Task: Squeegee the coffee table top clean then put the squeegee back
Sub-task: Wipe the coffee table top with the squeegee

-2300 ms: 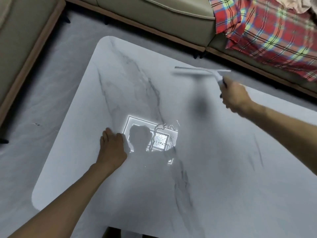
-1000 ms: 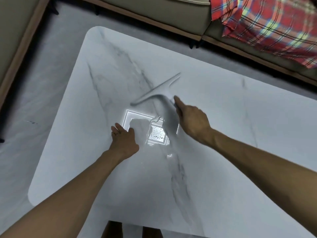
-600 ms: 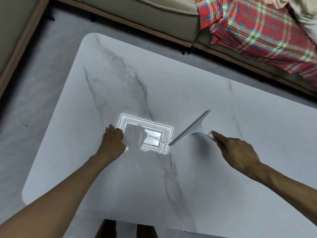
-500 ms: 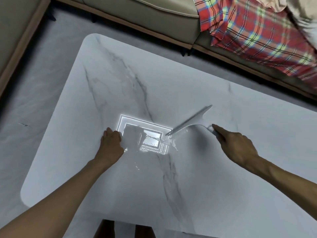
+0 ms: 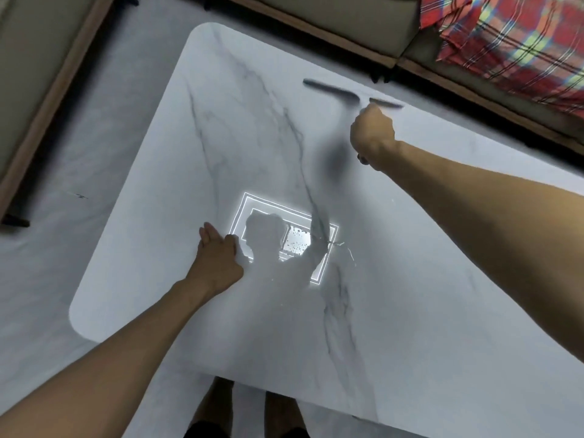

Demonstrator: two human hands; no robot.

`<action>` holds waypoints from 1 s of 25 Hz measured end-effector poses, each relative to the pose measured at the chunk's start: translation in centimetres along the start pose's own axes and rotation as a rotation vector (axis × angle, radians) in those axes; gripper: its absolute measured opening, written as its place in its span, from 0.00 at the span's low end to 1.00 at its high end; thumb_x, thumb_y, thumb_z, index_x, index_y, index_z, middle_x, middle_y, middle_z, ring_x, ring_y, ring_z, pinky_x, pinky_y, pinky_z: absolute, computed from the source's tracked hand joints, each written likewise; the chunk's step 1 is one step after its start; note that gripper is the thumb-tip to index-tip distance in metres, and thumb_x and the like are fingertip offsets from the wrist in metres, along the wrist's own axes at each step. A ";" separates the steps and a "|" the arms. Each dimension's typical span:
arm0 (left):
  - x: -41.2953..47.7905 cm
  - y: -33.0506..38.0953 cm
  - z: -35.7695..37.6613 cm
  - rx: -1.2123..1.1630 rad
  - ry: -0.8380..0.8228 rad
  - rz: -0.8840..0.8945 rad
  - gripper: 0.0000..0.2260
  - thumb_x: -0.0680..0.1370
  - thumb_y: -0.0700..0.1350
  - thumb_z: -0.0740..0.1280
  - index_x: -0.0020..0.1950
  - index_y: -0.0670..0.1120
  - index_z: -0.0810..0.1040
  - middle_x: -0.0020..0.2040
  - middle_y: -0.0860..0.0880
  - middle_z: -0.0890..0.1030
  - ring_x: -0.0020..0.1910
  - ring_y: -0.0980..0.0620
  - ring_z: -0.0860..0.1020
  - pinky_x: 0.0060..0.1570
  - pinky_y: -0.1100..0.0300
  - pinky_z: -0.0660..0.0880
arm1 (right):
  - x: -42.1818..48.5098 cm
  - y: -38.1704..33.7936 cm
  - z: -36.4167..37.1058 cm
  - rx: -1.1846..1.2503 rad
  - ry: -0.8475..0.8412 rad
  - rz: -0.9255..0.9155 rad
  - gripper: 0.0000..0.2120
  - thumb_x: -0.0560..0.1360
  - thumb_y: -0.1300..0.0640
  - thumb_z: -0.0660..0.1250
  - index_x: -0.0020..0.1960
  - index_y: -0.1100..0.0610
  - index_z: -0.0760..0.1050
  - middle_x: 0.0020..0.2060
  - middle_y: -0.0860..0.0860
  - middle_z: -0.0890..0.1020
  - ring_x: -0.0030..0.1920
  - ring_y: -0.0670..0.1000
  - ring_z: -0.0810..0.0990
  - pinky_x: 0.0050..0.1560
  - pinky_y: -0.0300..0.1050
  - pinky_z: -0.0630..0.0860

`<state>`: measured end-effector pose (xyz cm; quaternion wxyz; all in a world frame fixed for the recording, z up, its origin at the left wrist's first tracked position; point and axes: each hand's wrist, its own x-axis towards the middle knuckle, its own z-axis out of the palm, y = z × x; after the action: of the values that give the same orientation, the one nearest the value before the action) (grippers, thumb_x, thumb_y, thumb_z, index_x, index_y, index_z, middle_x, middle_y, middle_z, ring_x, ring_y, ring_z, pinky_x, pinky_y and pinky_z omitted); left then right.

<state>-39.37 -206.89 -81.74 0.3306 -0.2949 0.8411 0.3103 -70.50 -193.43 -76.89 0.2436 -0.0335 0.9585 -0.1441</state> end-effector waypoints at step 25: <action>-10.9 -7.5 1.8 -0.357 0.234 0.002 0.05 0.72 0.41 0.73 0.43 0.46 0.77 0.35 0.53 0.78 0.37 0.52 0.76 0.36 0.60 0.71 | -31.5 15.6 1.8 -0.345 -0.126 -0.429 0.21 0.81 0.38 0.45 0.73 0.36 0.58 0.51 0.47 0.83 0.49 0.57 0.81 0.44 0.50 0.76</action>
<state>-26.76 -207.16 -77.18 0.1728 -0.3819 0.8059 0.4182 -41.84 -174.71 -68.50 0.2574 -0.2856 0.9228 -0.0247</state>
